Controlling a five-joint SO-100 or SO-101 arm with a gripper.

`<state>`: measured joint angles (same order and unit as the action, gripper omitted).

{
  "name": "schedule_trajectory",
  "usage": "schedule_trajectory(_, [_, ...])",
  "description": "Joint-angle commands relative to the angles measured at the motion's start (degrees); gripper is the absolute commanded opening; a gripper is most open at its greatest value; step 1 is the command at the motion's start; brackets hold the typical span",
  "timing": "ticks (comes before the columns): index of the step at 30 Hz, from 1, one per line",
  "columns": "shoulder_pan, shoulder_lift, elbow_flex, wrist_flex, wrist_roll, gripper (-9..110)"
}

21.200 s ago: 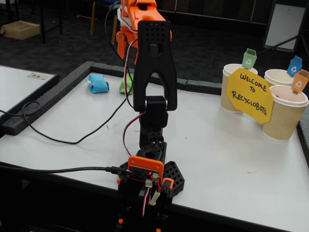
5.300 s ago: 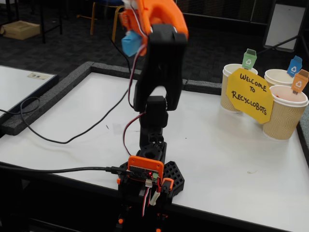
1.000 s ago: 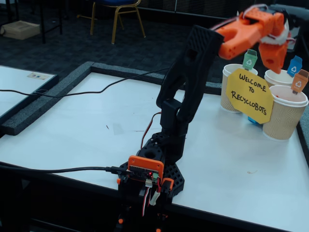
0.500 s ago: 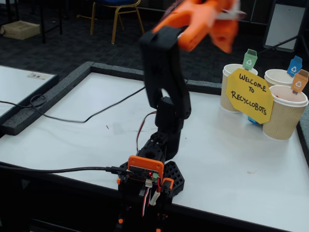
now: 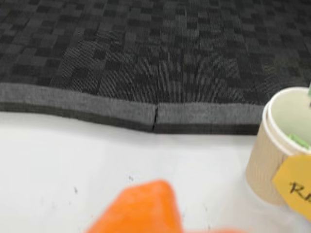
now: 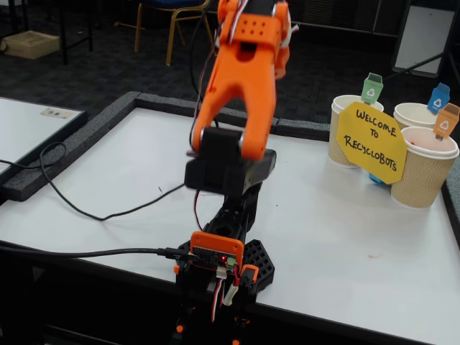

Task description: Sort rubbish by color.

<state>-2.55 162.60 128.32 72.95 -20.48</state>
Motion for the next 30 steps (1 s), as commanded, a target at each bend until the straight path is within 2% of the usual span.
schedule_trajectory(1, [1.9, 4.4, 2.5, -3.3, 0.3, 0])
schedule_trajectory(8, [1.9, 7.9, 7.8, -4.0, 0.4, 0])
schedule_trajectory(15, [-26.0, 7.7, 0.7, 3.5, 0.4, 0])
schedule_trajectory(19, [-36.2, 7.5, 0.1, 5.9, 0.2, 0])
schedule_trajectory(26, [-38.6, 6.6, 0.0, 6.7, -0.3, 0])
schedule_trajectory(30, [-38.7, 0.5, -5.9, 7.5, 0.4, 0])
